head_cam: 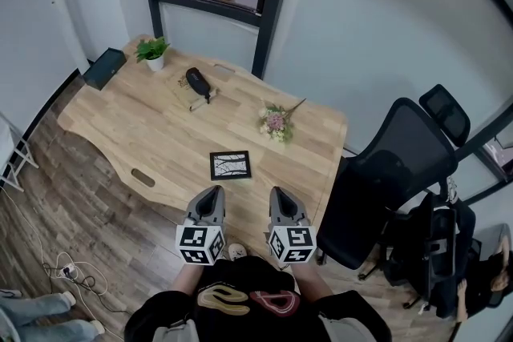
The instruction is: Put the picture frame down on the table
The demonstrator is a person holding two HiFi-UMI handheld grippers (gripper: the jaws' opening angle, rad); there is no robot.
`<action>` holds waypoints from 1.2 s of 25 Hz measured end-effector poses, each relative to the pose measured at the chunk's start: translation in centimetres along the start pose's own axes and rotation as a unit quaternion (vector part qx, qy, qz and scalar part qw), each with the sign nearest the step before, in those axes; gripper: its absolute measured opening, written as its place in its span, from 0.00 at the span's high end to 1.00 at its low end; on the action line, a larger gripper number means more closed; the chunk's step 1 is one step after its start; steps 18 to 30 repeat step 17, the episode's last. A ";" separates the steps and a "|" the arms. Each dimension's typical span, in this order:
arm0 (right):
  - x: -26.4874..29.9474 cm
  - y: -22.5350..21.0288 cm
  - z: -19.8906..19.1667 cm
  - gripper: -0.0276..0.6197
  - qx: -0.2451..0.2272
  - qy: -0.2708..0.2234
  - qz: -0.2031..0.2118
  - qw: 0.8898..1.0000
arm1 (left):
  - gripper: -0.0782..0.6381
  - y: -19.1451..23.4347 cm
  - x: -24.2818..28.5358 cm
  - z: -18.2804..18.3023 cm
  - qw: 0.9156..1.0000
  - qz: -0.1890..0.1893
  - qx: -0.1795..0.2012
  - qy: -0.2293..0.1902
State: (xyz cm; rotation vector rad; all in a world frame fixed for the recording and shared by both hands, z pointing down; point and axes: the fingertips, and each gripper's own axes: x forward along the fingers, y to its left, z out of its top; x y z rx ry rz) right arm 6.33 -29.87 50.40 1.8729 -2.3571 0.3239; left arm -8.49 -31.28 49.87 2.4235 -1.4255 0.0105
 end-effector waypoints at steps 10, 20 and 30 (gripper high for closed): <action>0.3 -0.1 -0.1 0.94 -0.008 0.000 0.000 1.000 | 0.86 0.0 0.5 0.0 1.000 0.001 0.005 0.000; 0.7 0.2 -0.1 0.94 -0.014 0.004 0.000 1.000 | 0.86 0.3 0.6 0.1 1.000 0.001 0.009 0.002; 0.7 0.2 -0.1 0.94 -0.014 0.004 0.000 1.000 | 0.86 0.3 0.6 0.1 1.000 0.001 0.009 0.002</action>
